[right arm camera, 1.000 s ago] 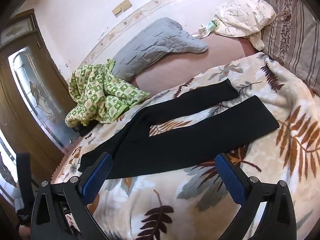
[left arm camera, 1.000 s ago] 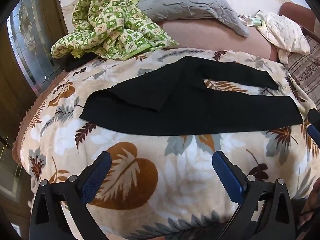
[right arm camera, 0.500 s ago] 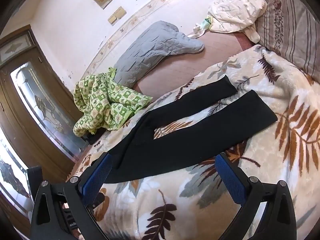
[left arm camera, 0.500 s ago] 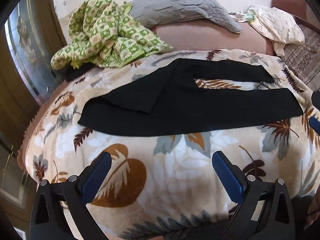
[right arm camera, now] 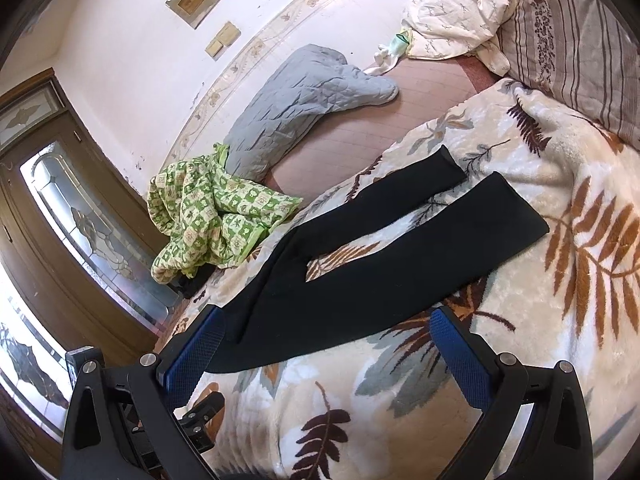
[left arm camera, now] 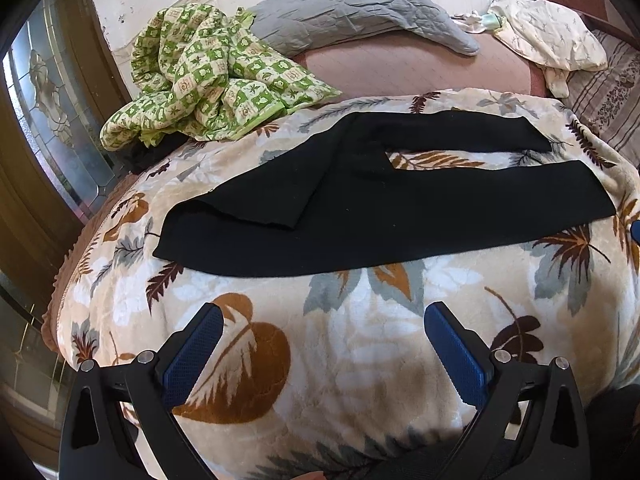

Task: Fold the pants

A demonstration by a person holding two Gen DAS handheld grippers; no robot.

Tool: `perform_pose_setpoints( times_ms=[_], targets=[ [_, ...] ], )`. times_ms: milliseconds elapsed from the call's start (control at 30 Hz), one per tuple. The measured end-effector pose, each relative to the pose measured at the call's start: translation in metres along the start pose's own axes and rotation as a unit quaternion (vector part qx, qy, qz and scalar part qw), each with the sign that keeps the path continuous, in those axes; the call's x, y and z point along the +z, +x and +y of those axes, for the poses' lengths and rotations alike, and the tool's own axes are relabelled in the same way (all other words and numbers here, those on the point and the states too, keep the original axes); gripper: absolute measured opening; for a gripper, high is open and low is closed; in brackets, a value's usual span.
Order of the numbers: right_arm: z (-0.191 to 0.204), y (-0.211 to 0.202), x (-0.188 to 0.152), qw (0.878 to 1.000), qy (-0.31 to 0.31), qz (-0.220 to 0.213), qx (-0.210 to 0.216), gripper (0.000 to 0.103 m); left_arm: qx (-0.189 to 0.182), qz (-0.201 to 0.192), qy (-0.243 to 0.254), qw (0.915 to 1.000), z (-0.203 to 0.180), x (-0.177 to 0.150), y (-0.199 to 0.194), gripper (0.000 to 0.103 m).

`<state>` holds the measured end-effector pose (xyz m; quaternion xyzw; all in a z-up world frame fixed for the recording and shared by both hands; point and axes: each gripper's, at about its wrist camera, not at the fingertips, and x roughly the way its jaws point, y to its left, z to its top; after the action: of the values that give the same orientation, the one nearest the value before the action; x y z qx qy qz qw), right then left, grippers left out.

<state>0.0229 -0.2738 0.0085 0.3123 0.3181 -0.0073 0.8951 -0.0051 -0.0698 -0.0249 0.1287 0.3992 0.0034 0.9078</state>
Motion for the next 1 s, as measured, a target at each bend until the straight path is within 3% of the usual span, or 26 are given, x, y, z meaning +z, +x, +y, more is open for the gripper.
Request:
perform_pose_setpoints(
  times_ms=[700, 767, 900, 1000],
  targets=[
    [0.005, 0.006, -0.002, 0.999, -0.017, 0.005, -0.027, 0.103, -0.026, 0.006, -0.029, 0.9992, 0.016, -0.003, 0.01, 0.102],
    [0.007, 0.006, -0.003, 0.999, -0.022, 0.006, -0.034, 0.103, -0.042, 0.008, -0.044, 0.9981, 0.024, -0.003, 0.013, 0.102],
    [0.008, 0.007, -0.004, 0.999, -0.027, 0.006, -0.047, 0.103, -0.114, 0.004, -0.103, 0.9881, 0.062, -0.003, 0.021, 0.102],
    [0.01, 0.008, -0.005, 0.998, -0.03, 0.007, -0.057, 0.103, -0.113, -0.021, -0.117, 0.9864, 0.106, -0.008, 0.024, 0.102]
  ],
)
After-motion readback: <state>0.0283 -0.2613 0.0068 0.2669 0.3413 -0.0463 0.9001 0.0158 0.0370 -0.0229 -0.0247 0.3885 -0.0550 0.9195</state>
